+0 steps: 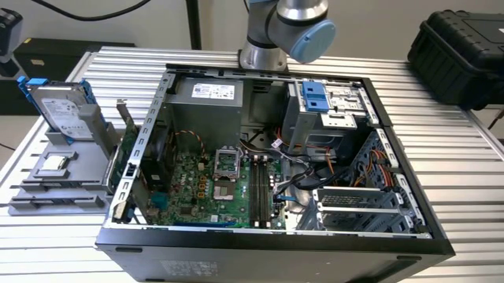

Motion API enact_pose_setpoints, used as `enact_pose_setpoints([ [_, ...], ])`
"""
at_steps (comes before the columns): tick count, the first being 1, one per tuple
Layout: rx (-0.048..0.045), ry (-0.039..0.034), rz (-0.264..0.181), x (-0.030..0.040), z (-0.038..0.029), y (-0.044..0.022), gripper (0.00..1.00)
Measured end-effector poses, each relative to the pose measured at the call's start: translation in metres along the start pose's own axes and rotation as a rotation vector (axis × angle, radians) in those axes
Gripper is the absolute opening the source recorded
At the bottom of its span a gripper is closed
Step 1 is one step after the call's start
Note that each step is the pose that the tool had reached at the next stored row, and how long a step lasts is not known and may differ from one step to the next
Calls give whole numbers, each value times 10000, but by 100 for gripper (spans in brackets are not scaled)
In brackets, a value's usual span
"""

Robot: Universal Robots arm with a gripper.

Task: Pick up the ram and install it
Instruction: 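Reach for the ram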

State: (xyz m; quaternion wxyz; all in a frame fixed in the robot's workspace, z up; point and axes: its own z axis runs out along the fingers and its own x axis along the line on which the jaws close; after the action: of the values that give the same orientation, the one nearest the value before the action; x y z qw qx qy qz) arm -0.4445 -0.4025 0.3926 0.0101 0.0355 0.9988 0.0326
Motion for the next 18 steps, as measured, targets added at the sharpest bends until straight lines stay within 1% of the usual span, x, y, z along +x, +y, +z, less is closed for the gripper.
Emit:
enact_pose_setpoints([
  [18,0,0,0,-9,-8,-127,0],
])
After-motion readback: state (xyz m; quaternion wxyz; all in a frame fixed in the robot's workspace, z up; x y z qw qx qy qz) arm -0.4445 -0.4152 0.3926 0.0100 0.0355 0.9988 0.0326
